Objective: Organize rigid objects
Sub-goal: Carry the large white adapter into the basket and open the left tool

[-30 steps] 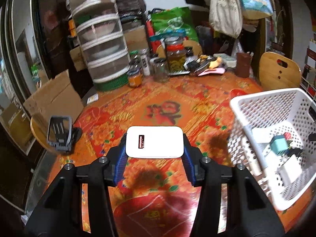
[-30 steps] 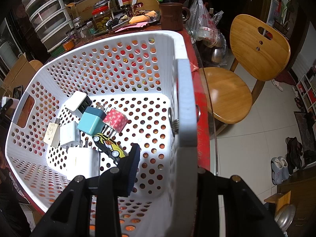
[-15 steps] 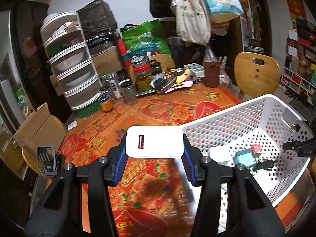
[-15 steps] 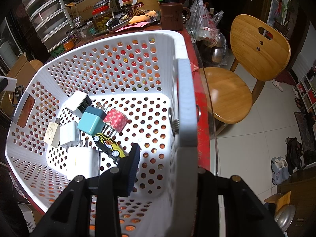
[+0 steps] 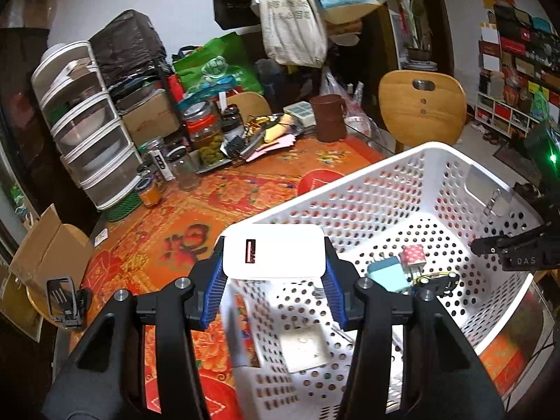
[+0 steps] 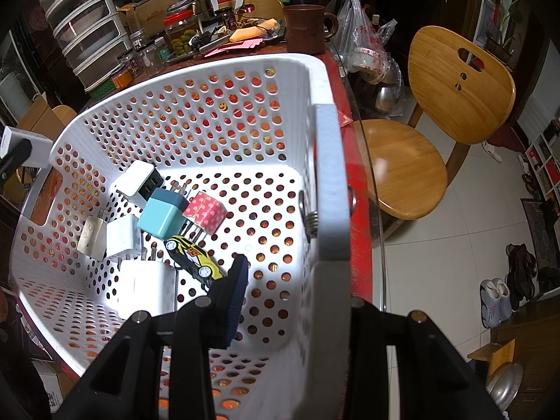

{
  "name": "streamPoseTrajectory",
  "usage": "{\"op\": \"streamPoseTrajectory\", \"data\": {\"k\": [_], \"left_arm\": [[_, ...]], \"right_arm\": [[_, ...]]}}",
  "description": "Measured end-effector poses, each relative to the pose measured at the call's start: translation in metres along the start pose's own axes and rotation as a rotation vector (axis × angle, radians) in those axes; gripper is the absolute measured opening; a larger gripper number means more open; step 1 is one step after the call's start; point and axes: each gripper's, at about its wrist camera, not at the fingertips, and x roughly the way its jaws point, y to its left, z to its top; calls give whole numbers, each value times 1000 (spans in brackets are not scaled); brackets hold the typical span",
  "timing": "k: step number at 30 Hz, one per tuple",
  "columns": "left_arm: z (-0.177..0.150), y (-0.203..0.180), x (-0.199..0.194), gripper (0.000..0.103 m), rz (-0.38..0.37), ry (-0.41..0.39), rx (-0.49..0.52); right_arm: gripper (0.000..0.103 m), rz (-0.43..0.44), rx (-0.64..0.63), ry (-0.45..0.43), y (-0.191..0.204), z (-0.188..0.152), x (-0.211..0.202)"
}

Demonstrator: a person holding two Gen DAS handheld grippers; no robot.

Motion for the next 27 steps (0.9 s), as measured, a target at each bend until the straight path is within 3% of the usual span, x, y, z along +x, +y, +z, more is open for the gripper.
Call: {"op": "streamPoseTrajectory", "data": {"k": [14,20,21,23,25,27], "left_arm": [[-14,-48,24,47,-72,134,72],[-17,-44,37,49,-115,192,34],[-17,-42,36,51,-109,183,32],[-16,-40,32,64,-89,167,39],[-14,-37,25,85,-88,145,39],[-13,-36,19,92,-63,119,52]], "right_arm": [[36,0,0,0,0,0,0],[36,0,0,0,0,0,0],[36,0,0,0,0,0,0],[36,0,0,0,0,0,0],[36,0,0,0,1,0,0],[36,2,1,-1,1,-1,1]]}}
